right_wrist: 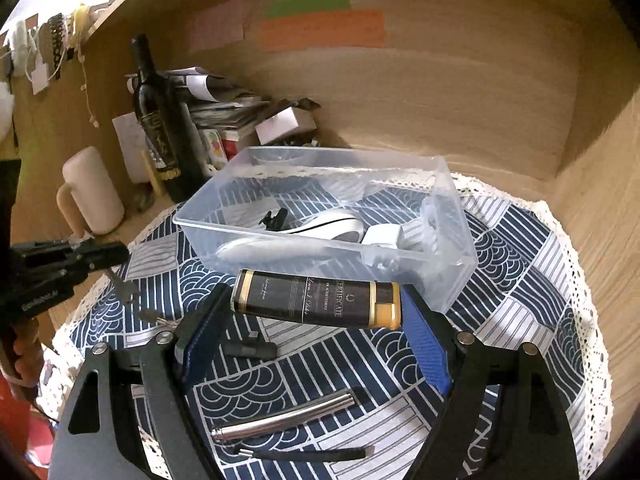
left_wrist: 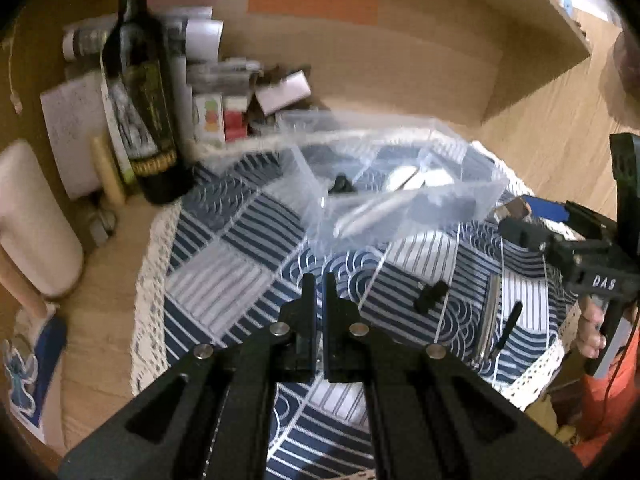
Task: Organize rigid objects
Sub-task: 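Grasp the keys with the left gripper while the right grasps the black-and-gold cylinder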
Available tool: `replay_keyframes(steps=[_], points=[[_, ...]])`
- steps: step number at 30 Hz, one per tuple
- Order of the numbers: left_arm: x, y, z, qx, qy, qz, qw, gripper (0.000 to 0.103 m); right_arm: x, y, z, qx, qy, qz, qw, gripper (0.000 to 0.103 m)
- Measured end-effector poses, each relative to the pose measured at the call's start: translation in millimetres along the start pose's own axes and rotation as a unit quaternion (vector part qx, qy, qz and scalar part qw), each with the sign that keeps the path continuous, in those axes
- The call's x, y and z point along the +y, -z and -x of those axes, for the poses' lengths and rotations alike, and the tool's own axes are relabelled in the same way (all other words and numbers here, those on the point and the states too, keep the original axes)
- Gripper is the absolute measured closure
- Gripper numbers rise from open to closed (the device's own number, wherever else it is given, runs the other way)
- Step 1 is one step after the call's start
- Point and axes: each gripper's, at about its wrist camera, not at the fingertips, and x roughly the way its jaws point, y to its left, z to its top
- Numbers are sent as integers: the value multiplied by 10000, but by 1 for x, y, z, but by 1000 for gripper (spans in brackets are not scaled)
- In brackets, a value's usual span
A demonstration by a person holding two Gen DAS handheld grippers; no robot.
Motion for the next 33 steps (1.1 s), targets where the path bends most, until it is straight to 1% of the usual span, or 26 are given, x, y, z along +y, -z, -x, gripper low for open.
replay_keyframes(steps=[4,6,7,8,10,13,15,16,17,18,19,22,24,28,33], points=[[-3,20,-13,349,65,-84,9993,101,-4,5,-5,96,-47,-40,9999,22],[-7,30,-21,519,43,-179,9985,95,-5,7,-7,133,-53,-40,9999,22],[-7,32,-24,573,24,-192,9982,87,-6,7,-8,147,-60,-44,9999,22],[-7,35,-28,627,1,-178,9979,76,-6,8,-9,155,-65,-51,9998,22],[-6,39,-32,639,-129,-123,9978,63,-7,9,-9,171,-83,-70,9998,22],[-8,42,-35,586,-167,-136,9981,56,-9,11,-10,188,-99,-78,9997,22],[-13,43,-37,531,-199,-247,9981,55,-10,12,-12,213,-112,-93,9997,22],[-16,43,-38,514,-236,-302,9979,58,-10,13,-13,227,-112,-109,9996,22],[-18,43,-39,479,-263,-353,9979,70,-11,13,-15,247,-123,-124,9995,22],[-19,41,-41,460,-280,-386,9978,75,-12,13,-16,265,-135,-138,9995,22],[-19,40,-41,453,-260,-373,9979,78,-12,14,-17,273,-135,-147,9994,22],[-14,37,-41,442,-163,-247,9986,78,-12,14,-16,246,-110,-137,9995,22],[-15,34,-38,363,-219,-207,9989,79,-13,13,-15,210,-91,-120,9997,22],[-22,26,-24,120,-214,-263,9994,79,-13,8,-14,132,-24,-45,9999,22],[-36,5,-1,-274,-233,-451,9983,79,-17,-4,-10,-34,47,10,10000,22]])
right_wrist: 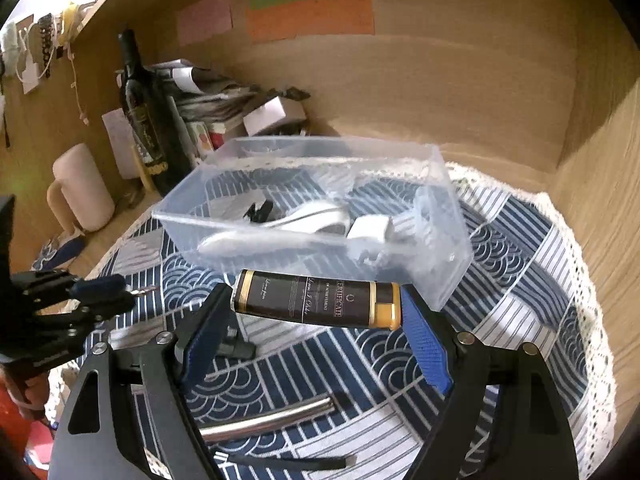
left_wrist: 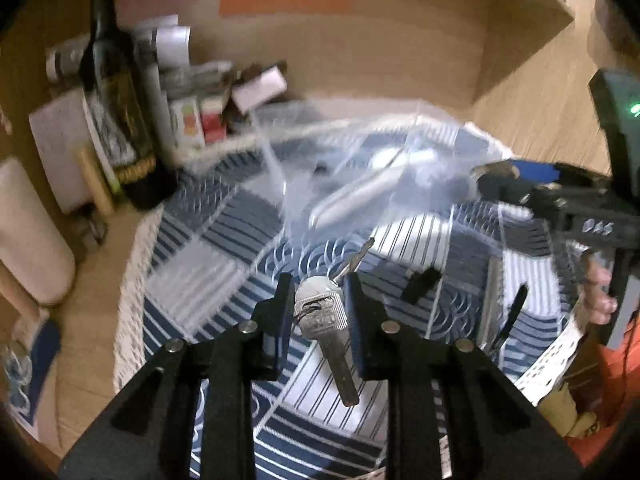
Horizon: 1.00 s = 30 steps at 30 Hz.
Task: Organize rigid objects
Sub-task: 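Grasp the keys with the left gripper while the right grasps the black-and-gold cylinder, then drop the black-and-gold cylinder into the box with the right gripper while the left drops the keys in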
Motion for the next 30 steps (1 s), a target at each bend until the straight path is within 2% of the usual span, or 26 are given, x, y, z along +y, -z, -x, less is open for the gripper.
replay_keyframes(steps=[7,17,22,30], points=[[-3,-44,20,-474,9,-126,9988,79,-4,-25,6,-279,71,68,9996,22],[-5,-107,10,-803,5,-170,9966,79,-8,-65,-4,-526,83,142,9985,22],[-3,-118,-22,-638,43,-136,9979,79,-12,-70,-34,-229,78,193,9995,22],[2,-110,-88,75,203,-82,9997,79,-16,-56,-76,398,73,276,9988,22]])
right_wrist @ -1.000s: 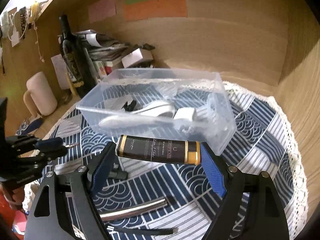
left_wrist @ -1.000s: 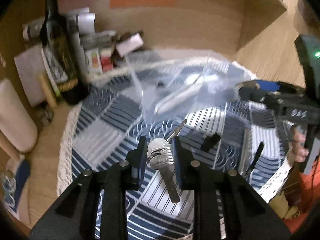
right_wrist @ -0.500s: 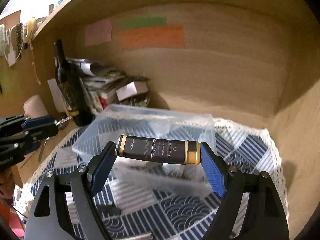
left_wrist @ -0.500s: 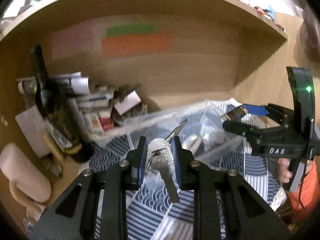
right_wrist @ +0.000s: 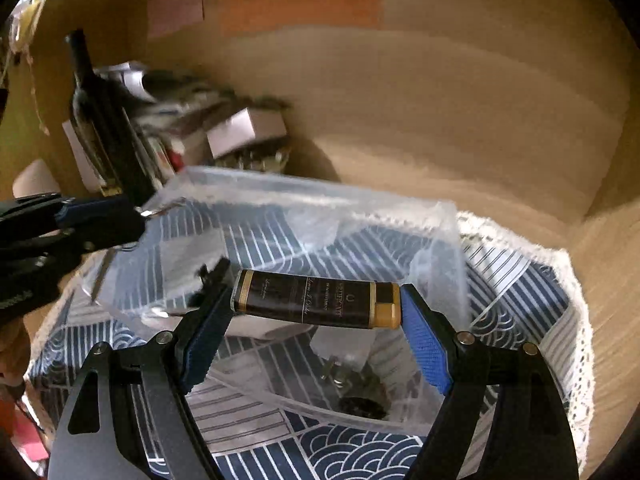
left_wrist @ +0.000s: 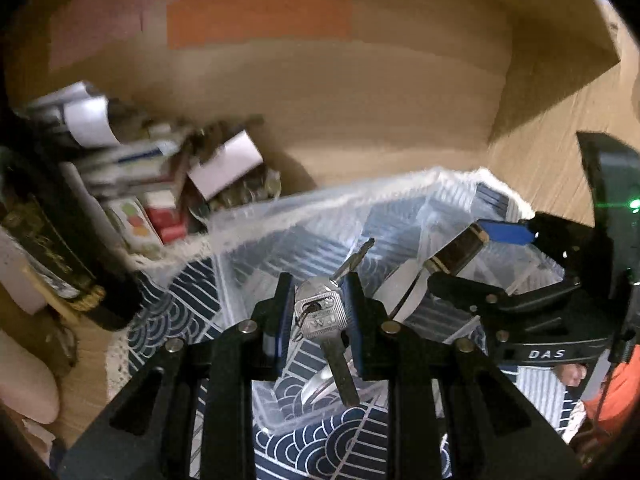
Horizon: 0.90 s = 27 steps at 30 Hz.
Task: Organize rigid objects
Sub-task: 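Drop the black-and-gold cylinder into the box with the right gripper while the left drops the keys in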
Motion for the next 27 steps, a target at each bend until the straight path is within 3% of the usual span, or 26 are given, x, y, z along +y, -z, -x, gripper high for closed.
replay_keyframes(steps=[7,15,23,27], points=[[-3,6,-18,252,-3,40,9997,80,0,2,-12,197,18,16,9998,21],[-2,5,10,46,-22,87,9999,76,1,0,6,6,146,64,9999,21],[-11,14,71,-500,-144,73,9986,34,9,7,61,-436,246,141,9986,18],[-14,30,92,-583,-170,88,9981,19,15,22,81,-543,269,111,9981,16]])
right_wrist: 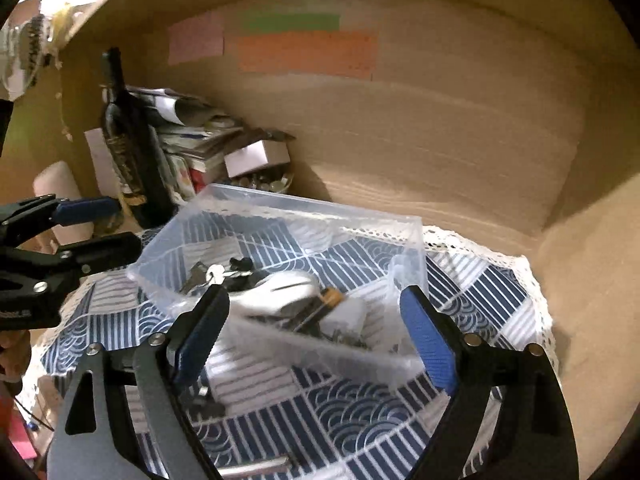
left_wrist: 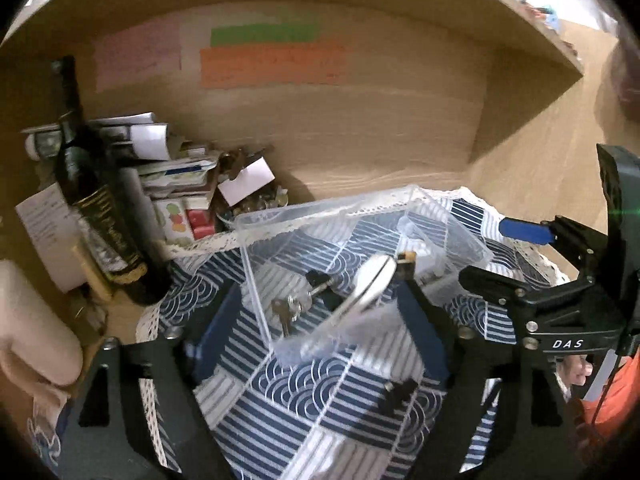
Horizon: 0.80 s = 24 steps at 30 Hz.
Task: Organize rigid objects
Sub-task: 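Drop the black-and-gold cylinder into the box with the right gripper while the left drops the keys in, then grasp the silver metal tube with the right gripper while the left grasps the small black piece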
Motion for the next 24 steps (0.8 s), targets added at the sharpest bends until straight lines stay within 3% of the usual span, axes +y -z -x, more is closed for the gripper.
replay_keyframes(steps=[5,13,19,24], points=[[-3,28,11,132,-10,-45,9999,14,8,32,5,249,-22,-183,9995,15],[-3,80,-3,752,84,-39,9971,14,36,94,-2,885,-118,-348,9954,15],[-6,103,-13,1070,214,59,9940,15,48,109,-13,1095,-269,-444,9926,18],[-16,103,-27,1310,396,13,9906,31,53,114,-15,1052,-125,-174,9942,54]])
